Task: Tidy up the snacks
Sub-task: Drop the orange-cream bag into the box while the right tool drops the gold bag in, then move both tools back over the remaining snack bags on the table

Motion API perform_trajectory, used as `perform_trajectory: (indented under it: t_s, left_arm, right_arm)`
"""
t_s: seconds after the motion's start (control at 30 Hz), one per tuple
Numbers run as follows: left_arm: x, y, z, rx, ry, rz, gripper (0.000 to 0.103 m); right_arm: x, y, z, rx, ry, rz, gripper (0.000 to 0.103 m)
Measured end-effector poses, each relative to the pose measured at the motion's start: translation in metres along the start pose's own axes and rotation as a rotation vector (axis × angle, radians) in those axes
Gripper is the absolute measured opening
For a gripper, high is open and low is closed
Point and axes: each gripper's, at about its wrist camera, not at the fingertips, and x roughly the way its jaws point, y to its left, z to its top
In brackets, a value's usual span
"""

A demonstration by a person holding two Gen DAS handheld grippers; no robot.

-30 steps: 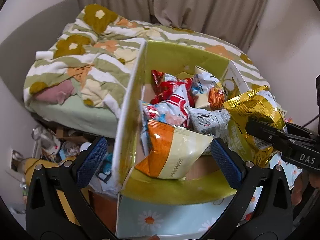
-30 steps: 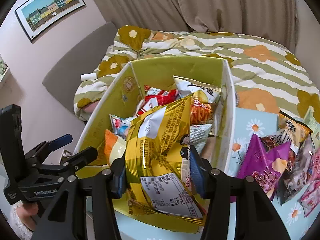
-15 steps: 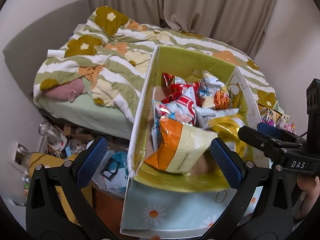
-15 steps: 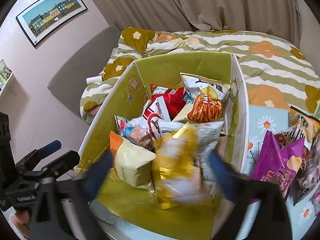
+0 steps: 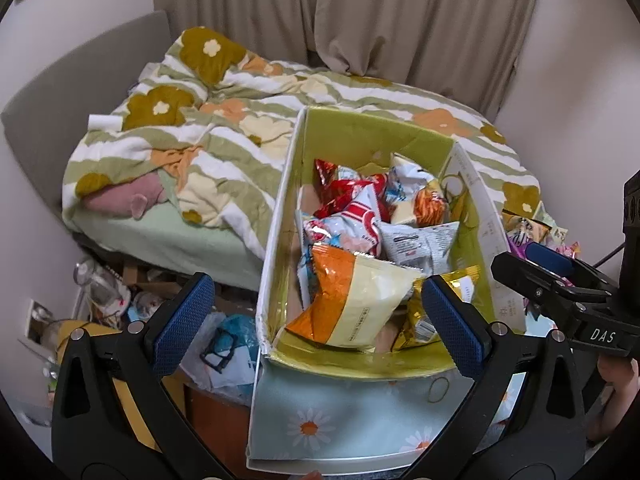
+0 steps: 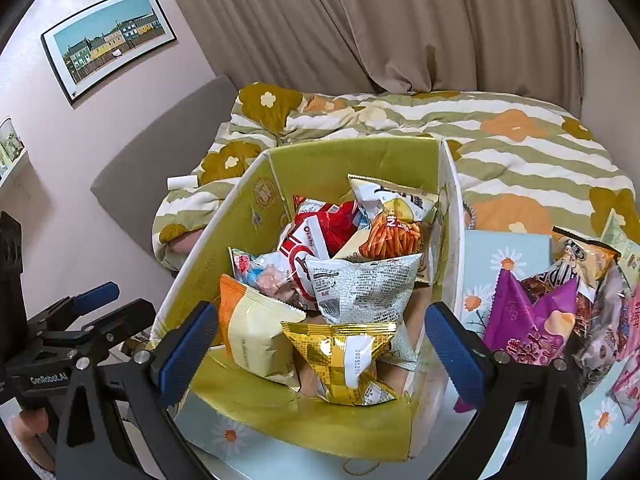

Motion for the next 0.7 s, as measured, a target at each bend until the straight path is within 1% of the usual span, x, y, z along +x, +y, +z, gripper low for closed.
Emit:
perform_trajectory:
  t_s: [0.23,0.37,0.43,0.5,0.6,0.7]
  left_arm:
    - [-0.014,-0.012,0.001,0.032,-0.026,-0.03,0.103]
    - [-0.021,-0.026,0.0,0.046,-0.037,-0.043,0.103]
    - [-0.022,-0.036,0.002,0.057,-0.037,-0.056,0.103]
    - [-0.023,-0.05,0.004,0.073,-0.036,-0.074,0.103]
    - [-0.022,-0.079,0.007,0.101,-0.036,-0.107,0.103]
    - [-0.019,-0.114,0.009,0.134,-0.034,-0.13,0.103]
  right_arm:
    - [-0.024,-0.001,-0.004,-0.006,-0.005,-0.035,0.103]
    - [-0.04,-0.012,-0.009,0.003,-0.008,-0.029,0.103]
    - [-0.046,-0.017,-0.01,-0.001,0.0,-0.045,0.103]
    - [-0.054,-0.024,-0.012,-0.005,-0.001,-0.049,0.103]
    - [-0.076,-0.043,-0.016,0.004,-0.026,-0.068,0.103]
    - [-0.098,-0.065,-0.018,0.009,-0.042,-0.119,0.103]
